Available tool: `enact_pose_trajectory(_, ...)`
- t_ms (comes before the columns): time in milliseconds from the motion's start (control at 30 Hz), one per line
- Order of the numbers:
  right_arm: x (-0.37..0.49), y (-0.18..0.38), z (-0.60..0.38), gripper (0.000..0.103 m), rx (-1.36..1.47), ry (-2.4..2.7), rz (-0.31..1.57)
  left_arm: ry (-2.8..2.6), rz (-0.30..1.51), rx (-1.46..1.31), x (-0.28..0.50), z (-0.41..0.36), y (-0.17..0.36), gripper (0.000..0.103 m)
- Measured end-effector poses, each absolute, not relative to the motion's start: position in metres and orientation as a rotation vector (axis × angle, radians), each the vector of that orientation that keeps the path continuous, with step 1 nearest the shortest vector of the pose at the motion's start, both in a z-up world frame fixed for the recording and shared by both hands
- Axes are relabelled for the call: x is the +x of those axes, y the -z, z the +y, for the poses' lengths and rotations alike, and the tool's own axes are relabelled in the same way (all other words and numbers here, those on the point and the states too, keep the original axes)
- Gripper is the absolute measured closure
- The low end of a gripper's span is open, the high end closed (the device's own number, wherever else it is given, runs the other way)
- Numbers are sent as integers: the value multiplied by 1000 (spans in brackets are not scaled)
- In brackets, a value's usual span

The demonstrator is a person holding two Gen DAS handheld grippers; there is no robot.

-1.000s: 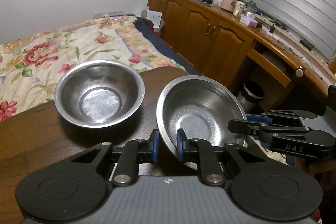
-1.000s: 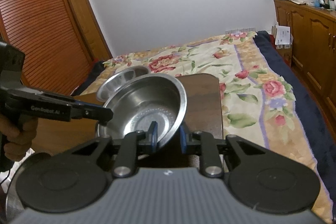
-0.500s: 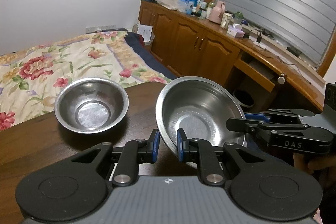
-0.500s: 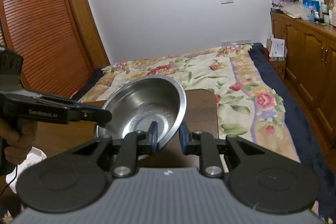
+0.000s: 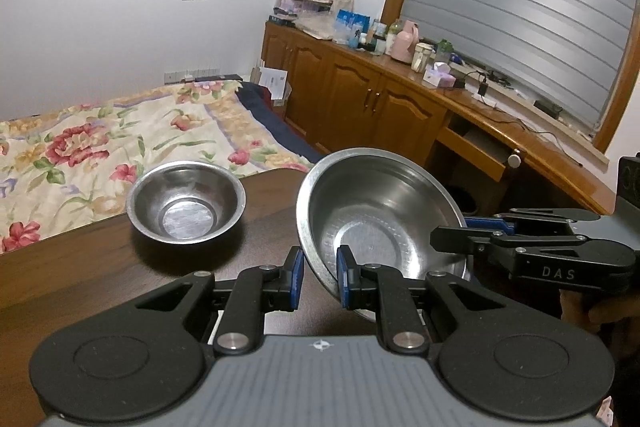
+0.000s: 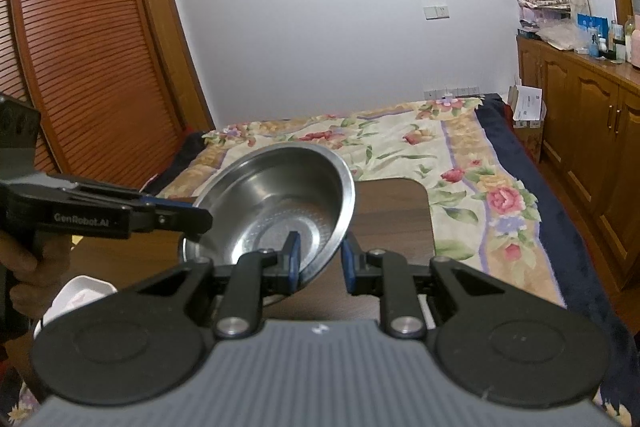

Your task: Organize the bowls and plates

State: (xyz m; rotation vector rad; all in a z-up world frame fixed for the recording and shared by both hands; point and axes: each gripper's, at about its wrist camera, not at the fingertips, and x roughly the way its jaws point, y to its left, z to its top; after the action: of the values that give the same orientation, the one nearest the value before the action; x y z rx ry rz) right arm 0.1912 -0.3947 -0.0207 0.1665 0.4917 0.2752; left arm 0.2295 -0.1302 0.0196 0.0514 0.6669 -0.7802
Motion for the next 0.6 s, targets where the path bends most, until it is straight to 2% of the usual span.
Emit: enact_pose_trajectory(600, 175, 28, -367, 79, 163, -319, 503, 743, 635, 39, 189, -88, -22, 83)
